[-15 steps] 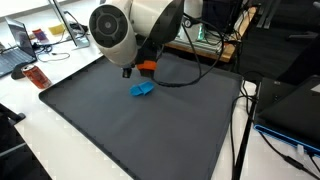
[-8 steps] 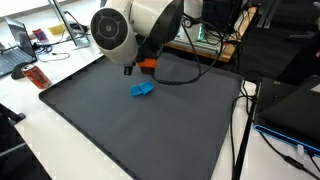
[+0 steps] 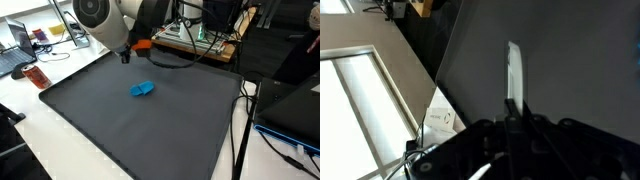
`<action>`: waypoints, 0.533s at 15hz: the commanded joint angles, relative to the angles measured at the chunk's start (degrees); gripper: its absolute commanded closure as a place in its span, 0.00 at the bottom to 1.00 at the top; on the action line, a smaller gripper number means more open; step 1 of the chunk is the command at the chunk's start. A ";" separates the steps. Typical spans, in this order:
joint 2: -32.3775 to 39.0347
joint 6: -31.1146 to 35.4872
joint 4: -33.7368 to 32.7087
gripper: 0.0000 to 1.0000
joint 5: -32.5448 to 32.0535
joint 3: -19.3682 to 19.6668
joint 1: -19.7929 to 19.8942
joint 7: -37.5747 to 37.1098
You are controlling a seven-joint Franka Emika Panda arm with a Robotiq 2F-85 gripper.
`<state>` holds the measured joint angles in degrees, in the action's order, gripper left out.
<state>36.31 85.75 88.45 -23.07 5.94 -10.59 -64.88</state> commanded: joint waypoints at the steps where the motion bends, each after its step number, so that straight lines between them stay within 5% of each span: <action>1: -6.06 2.16 5.94 0.99 0.53 -1.30 2.89 8.70; 8: -16.57 13.71 18.84 0.99 2.28 -2.21 6.84 27.21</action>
<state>26.82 93.10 98.13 -22.24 4.92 -5.57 -43.70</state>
